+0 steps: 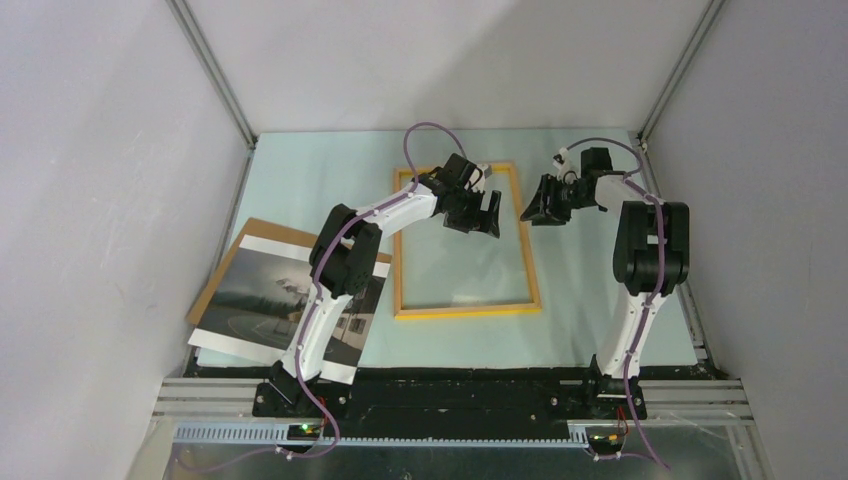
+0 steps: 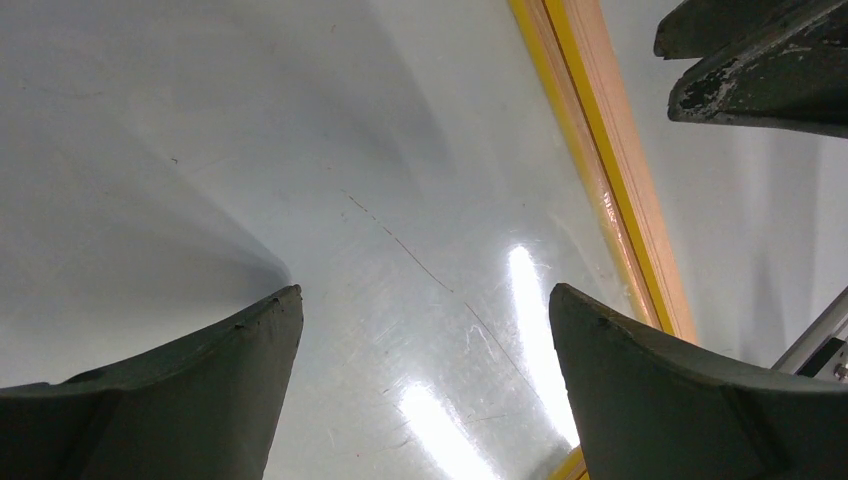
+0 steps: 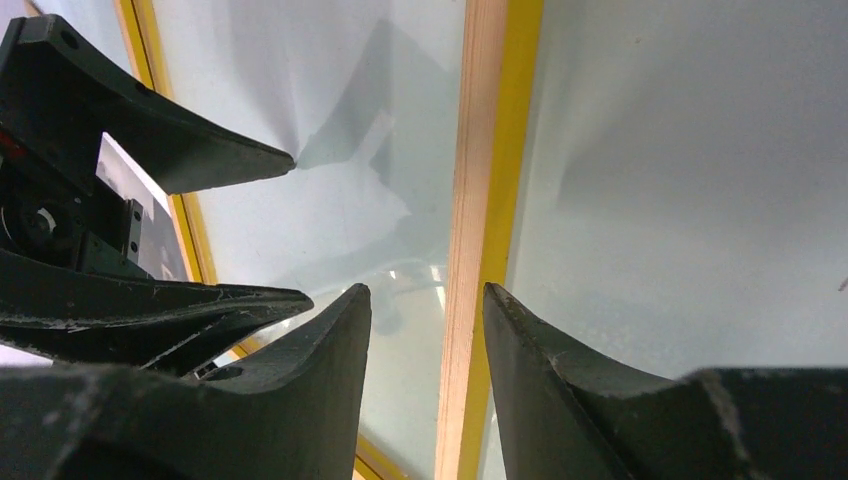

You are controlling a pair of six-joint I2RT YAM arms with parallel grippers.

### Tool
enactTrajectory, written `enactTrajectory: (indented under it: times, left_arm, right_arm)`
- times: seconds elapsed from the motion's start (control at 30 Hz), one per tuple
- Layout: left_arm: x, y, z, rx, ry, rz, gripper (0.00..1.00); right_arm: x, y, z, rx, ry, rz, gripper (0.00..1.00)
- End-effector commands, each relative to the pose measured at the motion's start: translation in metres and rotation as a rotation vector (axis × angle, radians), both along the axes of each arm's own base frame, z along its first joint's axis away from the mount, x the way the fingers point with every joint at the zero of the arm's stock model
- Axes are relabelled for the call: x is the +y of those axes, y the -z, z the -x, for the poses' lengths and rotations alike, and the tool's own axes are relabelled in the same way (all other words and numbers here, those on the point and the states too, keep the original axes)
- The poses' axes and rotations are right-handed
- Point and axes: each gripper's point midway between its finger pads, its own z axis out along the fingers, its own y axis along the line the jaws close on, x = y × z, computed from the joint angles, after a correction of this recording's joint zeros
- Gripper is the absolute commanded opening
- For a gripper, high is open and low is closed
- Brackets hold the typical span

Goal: Put the photo into the frame
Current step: Place the photo frame item in the photo frame.

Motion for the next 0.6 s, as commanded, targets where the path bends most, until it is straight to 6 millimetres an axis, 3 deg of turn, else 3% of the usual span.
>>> enactTrajectory:
  times: [0.0, 0.3, 0.53, 0.57]
  left_arm:
    - [0.002, -0.009, 0.006, 0.002, 0.002, -0.002, 0.99]
    - [-0.001, -0.026, 0.005, -0.017, 0.014, 0.028, 1.00]
    - [-0.010, -0.071, 0.004, -0.064, 0.036, 0.107, 1.00]
    - [-0.010, -0.076, 0.005, -0.069, 0.042, 0.117, 1.00]
  right_arm:
    - [-0.006, -0.022, -0.003, -0.090, -0.012, 0.055, 0.50]
    - [-0.007, -0.023, 0.002, -0.114, -0.043, 0.093, 0.50]
    - [-0.013, -0.013, 0.013, -0.116, -0.074, 0.202, 0.50]
    - [-0.007, -0.011, 0.016, -0.118, -0.095, 0.213, 0.50]
